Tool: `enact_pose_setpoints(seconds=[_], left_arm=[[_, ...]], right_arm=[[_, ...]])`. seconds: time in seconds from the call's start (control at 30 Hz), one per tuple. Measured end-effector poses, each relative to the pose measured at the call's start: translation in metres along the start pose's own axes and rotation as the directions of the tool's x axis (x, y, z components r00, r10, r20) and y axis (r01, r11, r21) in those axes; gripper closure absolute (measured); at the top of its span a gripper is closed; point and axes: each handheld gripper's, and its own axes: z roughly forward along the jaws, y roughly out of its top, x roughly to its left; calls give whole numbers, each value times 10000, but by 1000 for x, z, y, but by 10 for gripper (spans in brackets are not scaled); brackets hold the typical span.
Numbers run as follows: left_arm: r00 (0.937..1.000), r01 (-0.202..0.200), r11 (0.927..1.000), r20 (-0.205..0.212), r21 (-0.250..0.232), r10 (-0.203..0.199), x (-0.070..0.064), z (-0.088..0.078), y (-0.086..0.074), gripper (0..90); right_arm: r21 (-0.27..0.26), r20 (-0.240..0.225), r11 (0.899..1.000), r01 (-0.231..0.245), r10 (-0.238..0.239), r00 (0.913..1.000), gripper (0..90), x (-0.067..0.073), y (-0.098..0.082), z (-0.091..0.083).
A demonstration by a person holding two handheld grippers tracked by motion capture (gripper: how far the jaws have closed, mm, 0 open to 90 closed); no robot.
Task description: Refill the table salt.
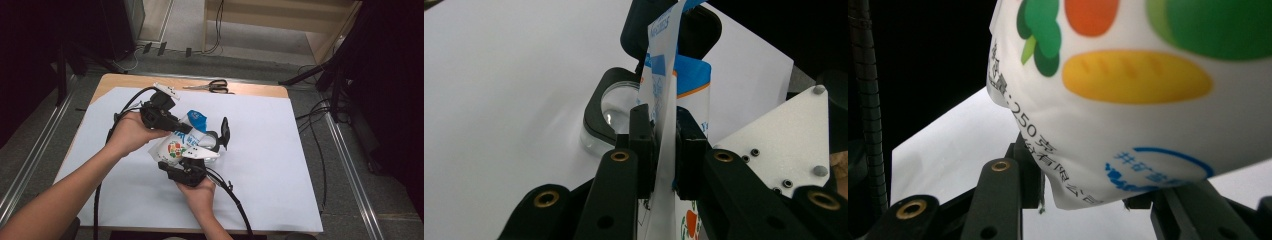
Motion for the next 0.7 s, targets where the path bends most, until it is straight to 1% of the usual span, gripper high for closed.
enact_pose_setpoints(seconds=[0.07, 0.1, 0.13, 0.2, 0.23, 0.27, 0.33, 0.37, 0.4, 0.47, 0.5, 0.6, 0.67, 0.7], left_arm=[[10000, 8, 9999, -40, 116, -8, 1, 1, -1, 868], [9999, 127, 9998, -51, 154, -126, 1, 3, 0, 879], [9999, 141, 9998, -55, 146, -140, 0, 3, 0, 891], [9998, 183, 9997, -54, 186, -182, 0, 4, 0, 899], [9998, 174, 9996, -131, 206, -172, -1, 5, 1, 899], [9998, 154, 9996, -120, 252, -151, 0, 5, 1, 900], [9996, 249, 9994, -132, 231, -246, -1, 7, 1, 900], [9996, 267, 9992, -118, 304, -263, -1, 7, 2, 900], [9995, 279, 9991, -146, 316, -274, -1, 8, 2, 900], [9996, 268, 9991, -56, 342, -266, -1, 8, 2, 900], [9996, 239, 9992, -147, 327, -234, -2, 9, 2, 900], [9998, 142, 9995, -161, 279, -138, -1, 7, 1, 892], [9999, 61, 9998, -135, 195, -58, -1, 6, 1, 878], [10000, 81, 9999, -45, 144, -81, 0, 5, 1, 867]], right_arm=[[82, -36, 10000, -41, 42, 10000, 616, 1, -1, 1], [124, -38, 9999, 11, -11, 10000, 611, 2, -2, 2], [146, 17, 9998, 151, -152, 9999, 601, 3, -2, 2], [152, 51, 9995, 284, -285, 9996, 581, 4, -3, 3], [177, 49, 9993, 325, -326, 9995, 576, 4, -3, 4], [234, 104, 9991, 362, -364, 9993, 569, 5, -3, 4], [323, 246, 9975, 632, -640, 9976, 561, 6, -4, 4], [349, 297, 9972, 666, -676, 9973, 562, 7, -4, 4], [364, 332, 9967, 720, -732, 9968, 568, 7, -4, 4], [386, 350, 9970, 671, -684, 9970, 589, 7, -4, 4], [380, 344, 9970, 681, -694, 9970, 601, 7, -4, 4], [359, 385, 9970, 691, -705, 9968, 641, 6, -4, 3], [314, 311, 9980, 540, -550, 9980, 665, 5, -3, 2], [275, 302, 9983, 521, -530, 9981, 672, 4, -3, 2]])
